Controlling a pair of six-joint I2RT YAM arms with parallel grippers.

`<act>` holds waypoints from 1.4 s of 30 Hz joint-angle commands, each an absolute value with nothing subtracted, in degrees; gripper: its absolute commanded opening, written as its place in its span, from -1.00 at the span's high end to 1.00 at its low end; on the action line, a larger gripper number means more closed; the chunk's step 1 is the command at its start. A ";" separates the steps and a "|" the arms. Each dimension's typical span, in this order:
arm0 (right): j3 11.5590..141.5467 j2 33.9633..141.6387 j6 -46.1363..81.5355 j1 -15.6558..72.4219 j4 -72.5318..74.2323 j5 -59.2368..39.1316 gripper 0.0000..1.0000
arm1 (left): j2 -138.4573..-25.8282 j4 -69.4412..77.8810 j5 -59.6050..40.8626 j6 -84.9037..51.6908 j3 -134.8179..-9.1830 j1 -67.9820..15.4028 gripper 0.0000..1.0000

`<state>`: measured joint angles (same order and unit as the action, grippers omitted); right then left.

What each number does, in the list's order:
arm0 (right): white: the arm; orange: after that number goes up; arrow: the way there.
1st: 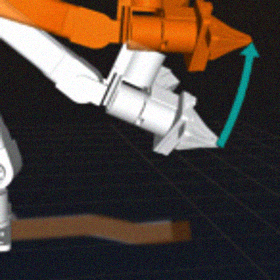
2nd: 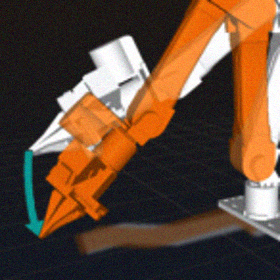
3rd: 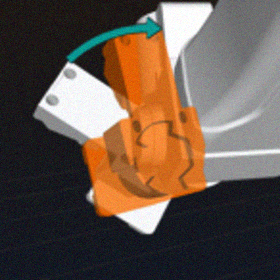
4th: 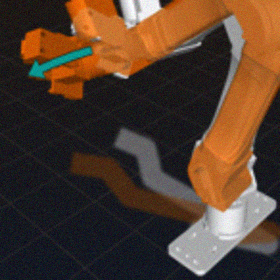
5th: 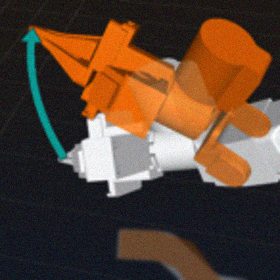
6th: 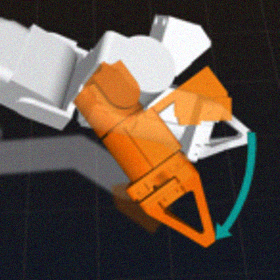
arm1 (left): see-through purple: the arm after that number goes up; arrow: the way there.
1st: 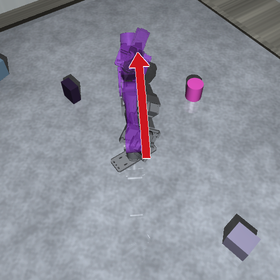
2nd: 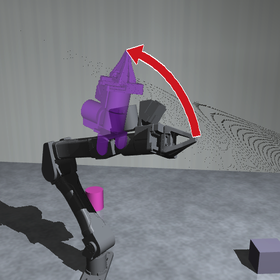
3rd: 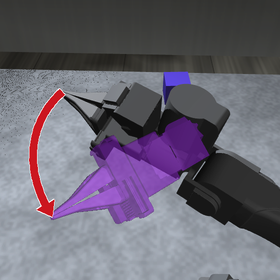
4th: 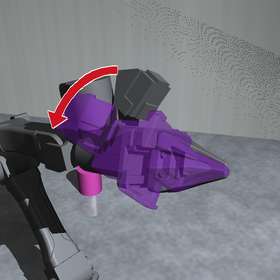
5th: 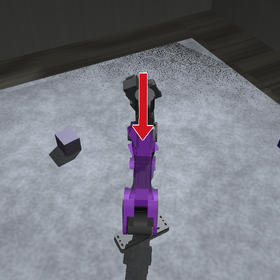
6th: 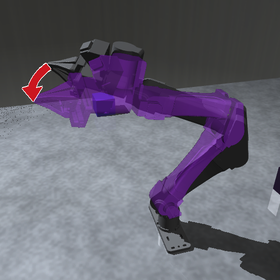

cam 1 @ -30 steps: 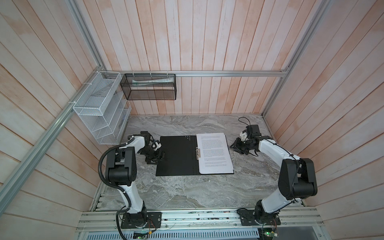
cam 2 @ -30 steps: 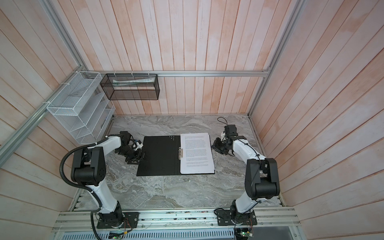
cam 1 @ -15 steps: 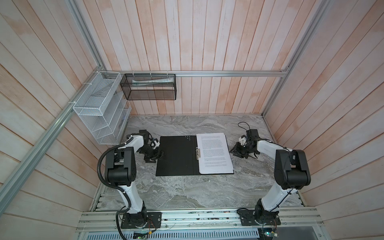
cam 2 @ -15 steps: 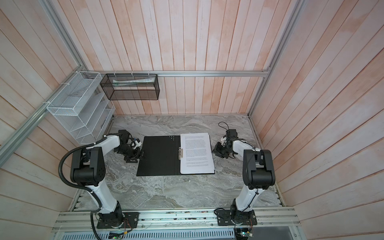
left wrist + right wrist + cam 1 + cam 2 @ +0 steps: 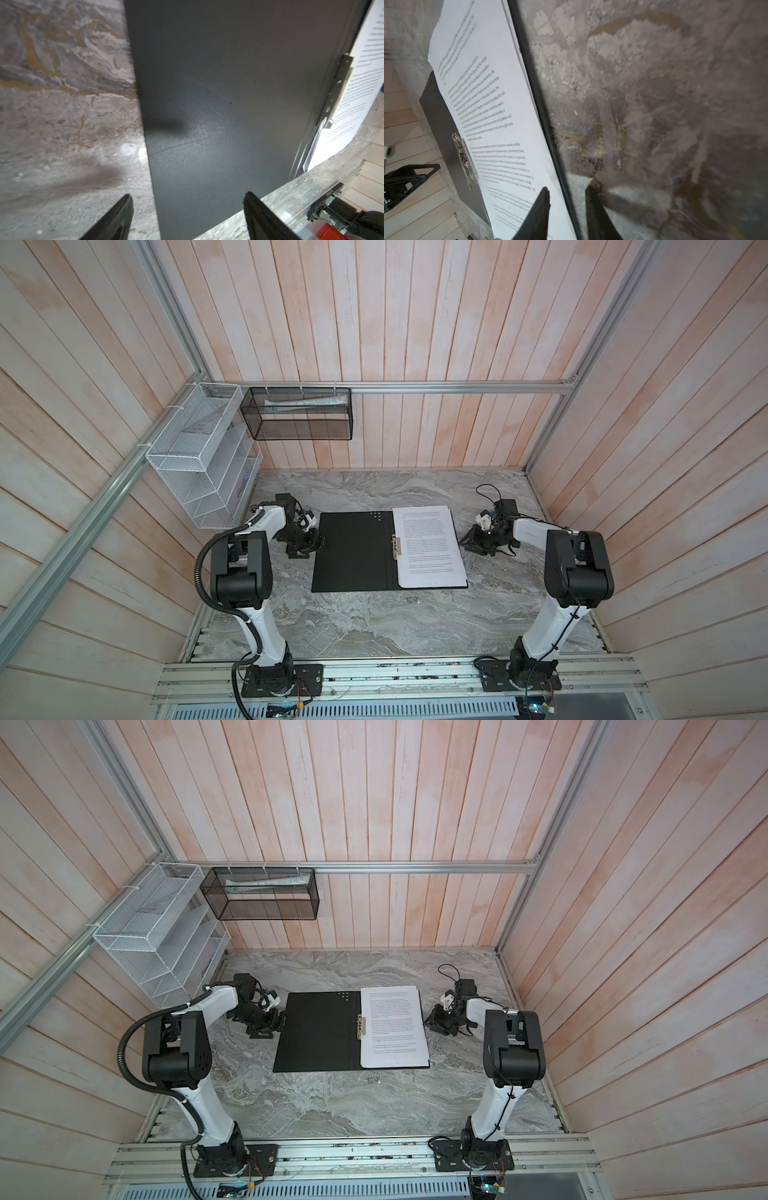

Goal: Put the files into the folder

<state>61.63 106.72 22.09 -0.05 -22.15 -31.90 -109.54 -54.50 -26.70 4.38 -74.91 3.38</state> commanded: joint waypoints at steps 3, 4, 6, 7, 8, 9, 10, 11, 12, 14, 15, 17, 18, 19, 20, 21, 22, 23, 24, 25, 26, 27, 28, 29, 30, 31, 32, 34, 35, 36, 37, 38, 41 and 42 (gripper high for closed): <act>63.20 109.06 19.37 -0.45 -23.48 -32.98 0.36 | -112.69 -55.33 -27.22 4.66 -76.54 3.50 -0.71; 63.29 109.13 19.09 -0.53 -23.64 -33.11 0.36 | -113.12 -55.56 -27.48 4.89 -76.68 3.58 -0.71; 63.54 109.46 18.56 -0.66 -23.81 -33.61 0.36 | -114.10 -56.15 -27.52 5.10 -77.23 3.52 -0.71; 63.78 109.75 18.35 -0.61 -23.98 -33.87 0.36 | -114.47 -56.28 -27.58 5.17 -77.30 3.52 -0.71; 64.00 110.13 18.08 -0.62 -24.15 -34.28 0.36 | -114.96 -56.40 -28.01 5.31 -77.21 3.46 -0.71; 64.22 110.52 17.87 -0.69 -24.28 -34.62 0.36 | -115.43 -56.50 -28.60 5.51 -77.29 3.50 -0.71; 64.47 111.03 17.69 -0.67 -24.50 -35.41 0.36 | -116.27 -57.14 -29.58 5.98 -77.62 3.40 -0.71; 64.71 111.38 17.52 -0.59 -24.60 -35.70 0.36 | -117.20 -57.88 -30.36 6.30 -77.92 3.21 -0.70; 64.77 111.76 17.35 -0.70 -24.70 -35.75 0.36 | -118.12 -58.41 -31.71 6.52 -78.04 3.24 -0.70; 65.01 112.27 17.07 -0.67 -25.03 -35.49 0.36 | -119.44 -59.10 -33.70 6.65 -78.22 3.25 -0.70; 65.04 112.56 16.85 -0.69 -25.16 -35.58 0.36 | -119.88 -59.24 -34.46 6.64 -78.30 3.24 -0.69; 65.19 113.08 16.59 -0.70 -25.39 -35.76 0.36 | -120.39 -59.44 -34.80 6.74 -78.56 3.07 -0.69; 65.29 113.40 16.48 -0.73 -25.64 -35.84 0.36 | -120.37 -59.45 -34.76 6.80 -78.73 3.07 -0.69; 65.46 113.68 16.31 -0.70 -25.81 -35.93 0.36 | -120.42 -59.57 -34.87 6.82 -78.90 3.04 -0.69; 65.57 113.94 16.18 -0.73 -25.91 -36.24 0.36 | -120.63 -59.77 -35.37 6.93 -79.08 3.02 -0.69; 65.60 114.16 16.09 -0.70 -26.01 -36.42 0.36 | -120.92 -60.17 -36.43 7.15 -79.34 3.06 -0.69; 65.81 114.37 16.04 -0.66 -26.19 -36.50 0.36 | -121.21 -60.69 -37.75 7.32 -79.61 3.04 -0.69; 65.95 114.66 15.89 -0.70 -26.35 -36.80 0.36 | -121.41 -60.92 -39.01 7.42 -79.62 3.03 -0.69; 66.16 114.98 15.74 -0.70 -26.73 -36.93 0.36 | -121.46 -60.93 -40.58 7.59 -79.68 3.06 -0.69; 66.34 115.26 15.51 -0.70 -27.12 -37.14 0.36 | -121.40 -60.85 -42.05 7.91 -79.72 3.05 -0.68; 66.55 115.46 15.32 -0.76 -27.47 -37.39 0.36 | -121.24 -60.75 -43.54 8.12 -79.78 3.02 -0.68; 66.58 115.56 15.02 -0.65 -27.68 -37.69 0.36 | -120.89 -60.53 -45.36 8.42 -79.80 3.06 -0.67; 66.58 115.50 14.82 -0.70 -27.92 -38.03 0.36 | -120.52 -60.32 -47.10 8.61 -79.85 3.05 -0.67; 66.62 115.47 14.60 -0.70 -28.19 -38.31 0.36 | -120.10 -60.08 -48.64 8.74 -79.95 3.03 -0.67; 66.57 115.32 14.44 -0.70 -28.28 -38.60 0.36 | -119.69 -59.95 -50.40 8.87 -80.17 3.06 -0.66; 66.55 115.06 14.33 -0.70 -28.38 -38.89 0.36 | -119.38 -59.74 -52.02 9.10 -80.47 3.05 -0.66; 66.60 114.97 14.19 -0.70 -28.57 -38.99 0.36 | -119.14 -59.73 -53.18 9.06 -80.79 3.03 -0.66; 66.76 114.90 13.89 -0.70 -29.12 -38.93 0.36 | -118.72 -59.51 -56.30 8.88 -81.33 3.04 -0.65; 66.80 114.84 13.79 -0.65 -29.29 -38.85 0.36 | -118.61 -59.54 -57.62 8.81 -81.38 3.07 -0.64; 66.88 114.87 13.72 -0.72 -29.27 -39.02 0.36 | -118.45 -59.58 -59.11 8.91 -81.64 3.07 -0.63; 66.80 114.79 13.64 -0.75 -29.43 -39.07 0.36 | -118.24 -59.58 -60.44 9.03 -81.62 3.07 -0.63; 66.88 114.78 13.68 -0.70 -29.44 -38.94 0.36 | -118.09 -59.56 -61.45 9.14 -81.61 3.00 -0.62; 67.06 114.77 13.69 -0.70 -29.45 -38.89 0.36 | -117.35 -59.98 -64.56 9.77 -81.40 3.02 -0.61; 67.12 114.78 13.76 -0.71 -29.53 -39.00 0.36 | -117.15 -60.36 -65.30 10.29 -81.39 3.01 -0.62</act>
